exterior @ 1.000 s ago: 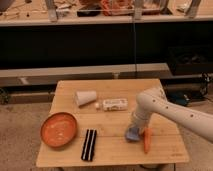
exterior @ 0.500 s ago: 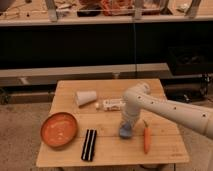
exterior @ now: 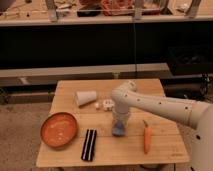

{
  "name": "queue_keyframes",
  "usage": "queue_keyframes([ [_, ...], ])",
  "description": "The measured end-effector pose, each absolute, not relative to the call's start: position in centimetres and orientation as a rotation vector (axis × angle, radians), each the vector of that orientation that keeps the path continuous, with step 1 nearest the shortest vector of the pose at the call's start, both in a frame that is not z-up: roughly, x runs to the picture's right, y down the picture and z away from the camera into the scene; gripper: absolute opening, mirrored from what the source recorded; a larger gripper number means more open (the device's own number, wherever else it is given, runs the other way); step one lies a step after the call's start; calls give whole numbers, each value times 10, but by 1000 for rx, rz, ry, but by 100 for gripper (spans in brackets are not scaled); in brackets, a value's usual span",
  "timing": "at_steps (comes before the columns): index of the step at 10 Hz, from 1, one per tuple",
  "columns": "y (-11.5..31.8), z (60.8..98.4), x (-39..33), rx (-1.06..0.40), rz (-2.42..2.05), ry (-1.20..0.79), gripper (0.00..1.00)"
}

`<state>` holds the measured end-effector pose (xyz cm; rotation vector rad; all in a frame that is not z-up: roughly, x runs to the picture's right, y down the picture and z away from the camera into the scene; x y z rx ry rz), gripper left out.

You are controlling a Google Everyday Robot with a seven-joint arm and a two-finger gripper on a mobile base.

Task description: Wipe the white sponge on the table

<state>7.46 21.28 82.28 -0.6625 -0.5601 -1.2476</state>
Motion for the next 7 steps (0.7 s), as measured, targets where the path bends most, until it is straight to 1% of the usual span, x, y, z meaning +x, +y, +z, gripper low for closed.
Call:
queue_keyframes([
  [3, 226, 822, 59, -661, -1300, -566, 7],
  [7, 262, 795, 32, -638, -1418, -575, 7],
])
